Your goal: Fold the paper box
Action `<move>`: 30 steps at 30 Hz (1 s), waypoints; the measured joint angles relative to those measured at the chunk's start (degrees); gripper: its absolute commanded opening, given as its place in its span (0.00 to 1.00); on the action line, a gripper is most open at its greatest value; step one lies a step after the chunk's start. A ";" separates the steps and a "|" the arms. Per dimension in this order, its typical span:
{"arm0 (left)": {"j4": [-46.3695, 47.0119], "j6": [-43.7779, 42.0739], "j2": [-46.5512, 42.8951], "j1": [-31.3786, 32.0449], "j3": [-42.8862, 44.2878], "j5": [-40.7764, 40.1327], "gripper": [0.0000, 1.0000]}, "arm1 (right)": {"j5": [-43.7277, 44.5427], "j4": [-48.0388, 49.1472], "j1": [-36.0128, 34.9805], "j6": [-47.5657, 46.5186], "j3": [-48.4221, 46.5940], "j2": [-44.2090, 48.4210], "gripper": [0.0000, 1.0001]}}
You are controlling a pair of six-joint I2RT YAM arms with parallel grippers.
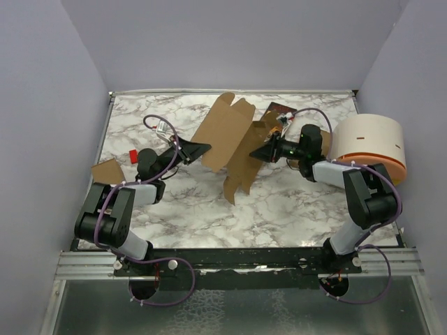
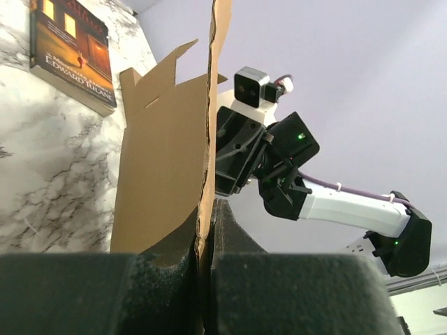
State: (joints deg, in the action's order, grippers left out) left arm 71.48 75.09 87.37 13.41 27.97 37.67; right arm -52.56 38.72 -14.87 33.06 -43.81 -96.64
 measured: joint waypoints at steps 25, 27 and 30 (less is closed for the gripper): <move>-61.24 -42.25 -12.35 -5.99 26.14 16.02 0.00 | -17.92 -32.46 8.98 -39.30 -12.87 18.78 1.00; -66.07 -45.44 -12.20 -6.23 28.52 17.27 0.00 | -18.67 -32.52 10.10 -39.80 -12.81 19.69 1.00; -70.93 -48.30 -12.22 -6.34 30.97 19.71 0.00 | -20.09 -28.26 10.49 -39.78 -9.64 20.20 1.00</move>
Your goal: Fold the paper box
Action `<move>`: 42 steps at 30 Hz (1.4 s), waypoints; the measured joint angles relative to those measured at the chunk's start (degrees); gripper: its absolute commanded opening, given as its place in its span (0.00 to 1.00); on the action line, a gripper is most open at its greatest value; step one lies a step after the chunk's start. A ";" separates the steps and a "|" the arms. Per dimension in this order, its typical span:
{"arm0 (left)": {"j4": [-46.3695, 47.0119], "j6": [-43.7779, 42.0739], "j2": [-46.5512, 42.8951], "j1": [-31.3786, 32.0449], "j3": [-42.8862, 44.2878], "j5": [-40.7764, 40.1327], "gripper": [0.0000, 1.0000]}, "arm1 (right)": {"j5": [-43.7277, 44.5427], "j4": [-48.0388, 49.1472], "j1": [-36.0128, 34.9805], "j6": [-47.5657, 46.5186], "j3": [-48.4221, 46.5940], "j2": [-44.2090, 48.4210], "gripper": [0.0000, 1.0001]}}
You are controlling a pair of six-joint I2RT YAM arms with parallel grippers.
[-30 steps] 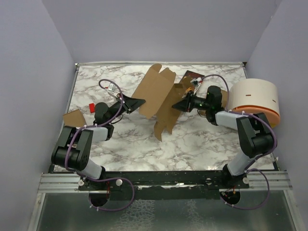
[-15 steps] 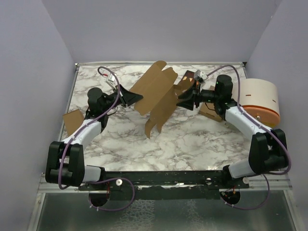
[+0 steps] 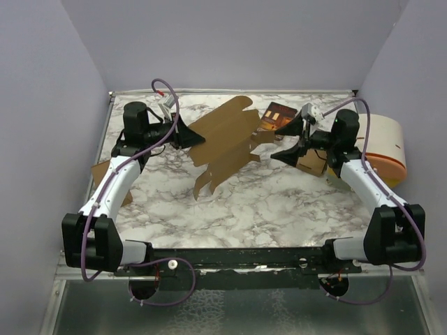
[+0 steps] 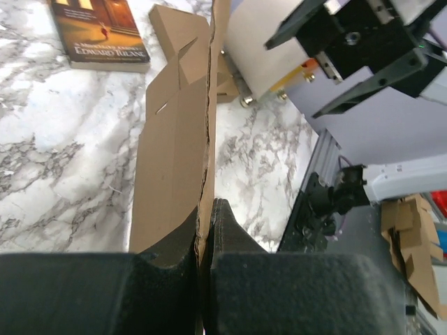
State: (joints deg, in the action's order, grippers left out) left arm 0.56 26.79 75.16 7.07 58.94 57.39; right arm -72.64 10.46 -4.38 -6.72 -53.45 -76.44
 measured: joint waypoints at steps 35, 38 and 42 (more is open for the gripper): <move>-9.27 -10.75 4.15 -0.74 -0.44 2.05 0.00 | 7.65 -11.87 3.26 -19.08 0.20 -9.38 0.95; -9.29 -12.22 4.15 -0.74 -0.46 1.27 0.00 | 9.09 -11.85 3.26 -19.06 0.17 -11.54 0.94; -9.22 -13.51 4.15 -0.74 -0.70 0.85 0.00 | 10.64 -11.80 3.26 -18.99 0.17 -15.06 0.90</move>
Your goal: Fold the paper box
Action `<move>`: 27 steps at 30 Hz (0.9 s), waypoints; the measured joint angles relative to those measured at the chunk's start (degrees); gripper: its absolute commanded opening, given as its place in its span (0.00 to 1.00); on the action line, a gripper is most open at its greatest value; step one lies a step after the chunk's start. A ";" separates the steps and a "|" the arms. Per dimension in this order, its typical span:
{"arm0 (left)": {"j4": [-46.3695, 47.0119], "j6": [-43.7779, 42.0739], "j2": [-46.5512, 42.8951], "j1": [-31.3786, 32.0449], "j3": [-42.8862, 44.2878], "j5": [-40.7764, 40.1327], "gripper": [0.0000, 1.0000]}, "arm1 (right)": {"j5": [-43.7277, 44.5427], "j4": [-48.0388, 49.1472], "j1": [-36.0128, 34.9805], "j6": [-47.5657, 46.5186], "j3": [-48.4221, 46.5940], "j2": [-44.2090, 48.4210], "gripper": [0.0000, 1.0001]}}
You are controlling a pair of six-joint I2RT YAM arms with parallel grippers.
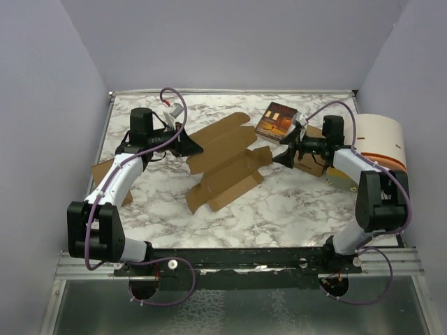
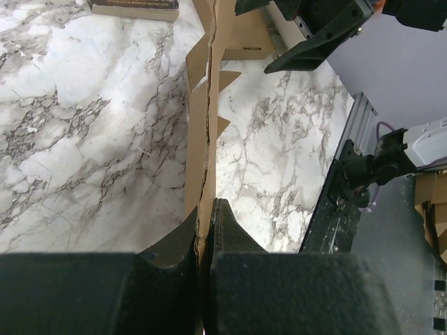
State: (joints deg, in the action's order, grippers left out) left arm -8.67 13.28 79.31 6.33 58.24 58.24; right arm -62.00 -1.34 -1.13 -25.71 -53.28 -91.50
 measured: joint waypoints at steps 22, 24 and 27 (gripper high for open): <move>1.33 -2.29 -1.22 0.00 -3.76 -0.02 0.00 | 4.52 -4.42 -4.92 2.93 -8.28 -11.96 0.64; 1.33 -2.43 -1.33 0.00 -3.76 -0.02 0.00 | 4.68 -5.84 -4.90 2.32 -8.98 -12.00 0.64; 1.33 -2.62 -1.40 0.02 -3.76 -0.02 0.00 | 4.79 -8.17 -4.87 1.25 -10.29 -12.39 0.62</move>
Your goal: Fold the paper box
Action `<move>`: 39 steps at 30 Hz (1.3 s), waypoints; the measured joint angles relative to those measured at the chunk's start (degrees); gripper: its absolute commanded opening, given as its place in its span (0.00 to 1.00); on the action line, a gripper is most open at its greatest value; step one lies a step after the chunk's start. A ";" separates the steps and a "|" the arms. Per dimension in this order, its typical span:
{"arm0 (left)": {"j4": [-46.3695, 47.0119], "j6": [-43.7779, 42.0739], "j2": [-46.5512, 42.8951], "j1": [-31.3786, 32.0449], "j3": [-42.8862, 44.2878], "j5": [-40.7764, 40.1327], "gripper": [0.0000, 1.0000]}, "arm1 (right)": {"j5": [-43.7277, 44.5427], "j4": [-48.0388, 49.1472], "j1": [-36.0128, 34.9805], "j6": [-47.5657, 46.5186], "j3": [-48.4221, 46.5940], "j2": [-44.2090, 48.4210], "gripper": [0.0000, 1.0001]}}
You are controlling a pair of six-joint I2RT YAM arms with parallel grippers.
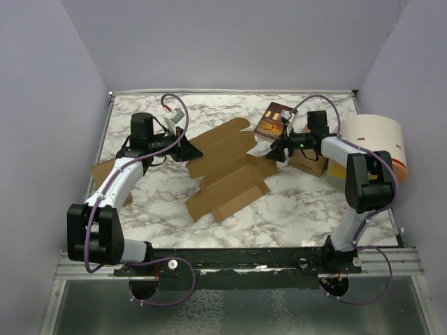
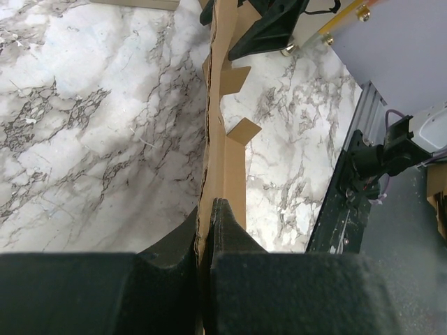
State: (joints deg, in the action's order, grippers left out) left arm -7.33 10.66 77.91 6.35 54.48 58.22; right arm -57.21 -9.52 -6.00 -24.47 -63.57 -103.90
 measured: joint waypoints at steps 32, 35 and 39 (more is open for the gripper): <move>-6.95 -4.11 -2.14 2.54 8.57 -5.29 0.00 | 8.46 25.14 -8.46 14.84 13.11 11.82 0.01; -8.44 -5.46 -2.14 2.84 9.14 -7.21 0.00 | 12.09 31.65 -10.25 17.44 15.91 12.09 0.01; -10.01 -6.82 -2.12 3.17 9.11 -9.20 0.00 | 14.60 37.77 -10.19 19.12 19.15 12.09 0.01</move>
State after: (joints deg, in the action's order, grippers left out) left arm -17.34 3.84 75.79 9.52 63.59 49.01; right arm -42.61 28.25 -16.19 -5.34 -44.42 -91.81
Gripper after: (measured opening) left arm 0.019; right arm 0.016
